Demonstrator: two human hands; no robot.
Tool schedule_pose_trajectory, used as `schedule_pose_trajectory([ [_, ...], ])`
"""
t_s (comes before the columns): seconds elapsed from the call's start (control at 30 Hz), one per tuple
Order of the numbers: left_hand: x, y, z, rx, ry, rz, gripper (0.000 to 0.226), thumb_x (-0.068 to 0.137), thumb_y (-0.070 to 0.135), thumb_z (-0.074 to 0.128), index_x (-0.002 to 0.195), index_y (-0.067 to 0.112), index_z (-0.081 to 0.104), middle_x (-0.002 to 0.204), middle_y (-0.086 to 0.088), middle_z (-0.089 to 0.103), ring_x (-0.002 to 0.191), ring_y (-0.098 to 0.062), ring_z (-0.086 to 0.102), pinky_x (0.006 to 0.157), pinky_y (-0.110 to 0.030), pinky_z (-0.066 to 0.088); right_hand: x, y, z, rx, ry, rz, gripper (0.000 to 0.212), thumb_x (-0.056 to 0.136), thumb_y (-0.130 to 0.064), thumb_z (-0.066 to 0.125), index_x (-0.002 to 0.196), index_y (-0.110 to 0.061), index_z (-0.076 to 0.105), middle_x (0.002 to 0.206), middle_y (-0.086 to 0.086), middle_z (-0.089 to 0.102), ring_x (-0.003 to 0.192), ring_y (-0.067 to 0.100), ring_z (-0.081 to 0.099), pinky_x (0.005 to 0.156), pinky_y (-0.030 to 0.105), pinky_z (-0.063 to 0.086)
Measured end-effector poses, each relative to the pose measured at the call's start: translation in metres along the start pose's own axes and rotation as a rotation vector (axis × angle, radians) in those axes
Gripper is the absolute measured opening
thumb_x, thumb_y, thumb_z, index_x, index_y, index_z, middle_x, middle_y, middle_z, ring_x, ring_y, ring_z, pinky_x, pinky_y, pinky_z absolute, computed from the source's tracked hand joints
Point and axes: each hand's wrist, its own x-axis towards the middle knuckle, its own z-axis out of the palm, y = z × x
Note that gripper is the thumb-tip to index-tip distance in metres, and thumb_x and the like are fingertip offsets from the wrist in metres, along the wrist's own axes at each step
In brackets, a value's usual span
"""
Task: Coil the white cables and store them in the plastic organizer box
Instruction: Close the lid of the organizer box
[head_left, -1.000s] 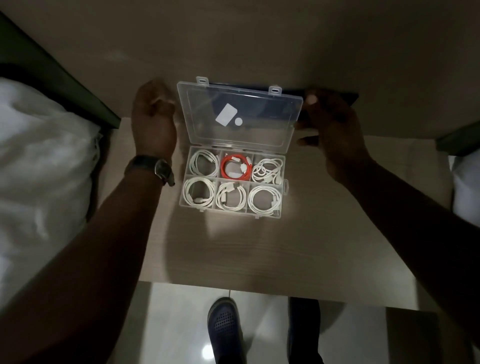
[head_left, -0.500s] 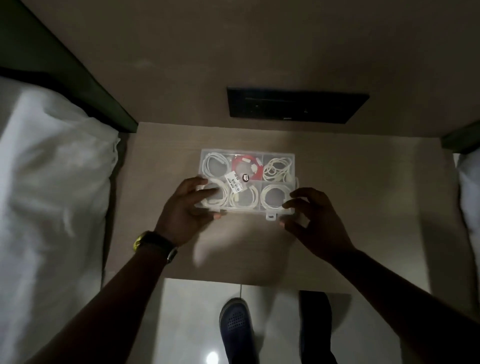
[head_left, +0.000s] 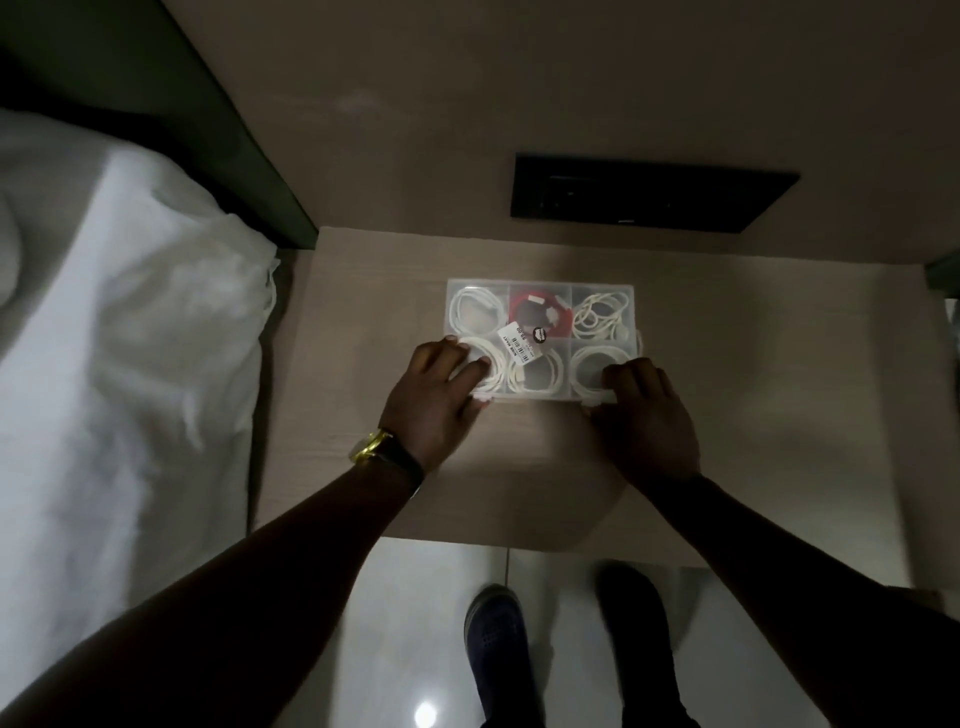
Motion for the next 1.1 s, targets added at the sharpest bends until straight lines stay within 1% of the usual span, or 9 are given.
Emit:
schedule_pose_trajectory([
  [0.3, 0.006, 0.007, -0.014, -0.212, 0.082, -0.137, 0.065, 0.07, 0.04, 0.082, 0.125, 0.017, 0.057, 0.129, -0.009, 0.055, 0.125, -0.024, 0.047, 0.105, -0.035, 0.042, 0.005, -0.004, -0.011, 0.248, -0.027, 0.236, 0.064, 0.066, -0.031, 0.083, 0.119, -0.024, 0.048, 0.124, -0.001, 0.042, 0.109, 0.027, 0.055, 0.072, 0.035, 0.053],
  [0.4, 0.002, 0.011, -0.017, -0.451, 0.197, -0.494, 0.052, 0.081, 0.029, 0.076, 0.127, 0.014, 0.058, 0.126, -0.011, 0.056, 0.111, -0.021, 0.057, 0.098, -0.026, 0.043, 0.009, -0.009, -0.011, 0.5, 0.082, 0.441, 0.067, 0.075, -0.023, 0.079, 0.133, -0.024, 0.047, 0.129, 0.002, 0.043, 0.109, 0.026, 0.057, 0.086, 0.04, 0.054],
  [0.47, 0.007, 0.011, -0.015, -0.722, 0.21, -0.83, 0.027, 0.089, 0.016, 0.065, 0.116, 0.012, 0.068, 0.116, -0.014, 0.068, 0.107, -0.031, 0.065, 0.099, -0.039, 0.049, 0.019, -0.012, -0.009, 0.729, 0.121, 0.702, 0.049, 0.085, -0.018, 0.07, 0.131, -0.019, 0.053, 0.123, 0.005, 0.052, 0.105, 0.026, 0.061, 0.087, 0.046, 0.056],
  [0.53, 0.02, 0.011, -0.015, -0.955, 0.25, -1.045, 0.018, 0.089, 0.01, 0.063, 0.103, 0.011, 0.075, 0.106, -0.016, 0.073, 0.103, -0.033, 0.068, 0.091, -0.044, 0.055, 0.032, -0.012, -0.01, 0.958, 0.153, 0.914, 0.038, 0.089, -0.006, 0.063, 0.126, -0.015, 0.061, 0.107, 0.006, 0.062, 0.096, 0.025, 0.064, 0.073, 0.041, 0.061],
  [0.6, 0.038, 0.01, -0.018, -1.1, 0.275, -1.145, 0.02, 0.086, 0.003, 0.067, 0.104, 0.009, 0.074, 0.107, -0.016, 0.073, 0.097, -0.027, 0.069, 0.081, -0.036, 0.058, 0.043, -0.007, -0.013, 1.095, 0.172, 0.992, 0.037, 0.088, 0.005, 0.059, 0.121, -0.011, 0.065, 0.092, 0.005, 0.064, 0.084, 0.023, 0.063, 0.056, 0.028, 0.057],
  [0.7, 0.063, 0.005, -0.014, -1.205, 0.23, -1.217, 0.023, 0.084, -0.002, 0.066, 0.104, 0.006, 0.073, 0.108, -0.017, 0.073, 0.087, -0.024, 0.067, 0.07, -0.03, 0.059, 0.061, 0.001, -0.017, 1.191, 0.19, 1.073, 0.038, 0.087, 0.01, 0.057, 0.119, -0.008, 0.067, 0.089, 0.007, 0.066, 0.081, 0.025, 0.062, 0.062, 0.034, 0.055],
  [0.83, 0.085, -0.003, -0.008, -1.273, 0.142, -1.271, 0.025, 0.083, -0.008, 0.062, 0.104, 0.002, 0.072, 0.111, -0.021, 0.071, 0.094, -0.031, 0.068, 0.085, -0.042, 0.058, 0.082, 0.011, -0.02, 1.237, 0.214, 1.135, 0.037, 0.089, 0.009, 0.053, 0.119, -0.007, 0.067, 0.084, 0.006, 0.065, 0.072, 0.023, 0.059, 0.06, 0.034, 0.051],
  [0.97, 0.096, -0.004, -0.004, -1.256, 0.206, -1.314, 0.022, 0.081, -0.006, 0.065, 0.079, 0.012, 0.078, 0.09, -0.016, 0.075, 0.066, -0.028, 0.067, 0.059, -0.031, 0.057, 0.092, 0.015, -0.019, 1.225, 0.181, 1.167, 0.034, 0.087, 0.006, 0.056, 0.114, -0.01, 0.069, 0.088, 0.009, 0.068, 0.079, 0.03, 0.064, 0.072, 0.043, 0.055],
  [1.1, 0.095, -0.005, -0.004, -1.198, 0.223, -1.272, 0.03, 0.078, -0.006, 0.068, 0.068, 0.021, 0.078, 0.096, -0.011, 0.076, 0.08, -0.029, 0.071, 0.062, -0.033, 0.06, 0.093, 0.016, -0.02, 1.217, 0.174, 1.184, 0.027, 0.089, 0.002, 0.058, 0.102, -0.018, 0.07, 0.092, 0.013, 0.069, 0.075, 0.029, 0.065, 0.068, 0.039, 0.055],
])
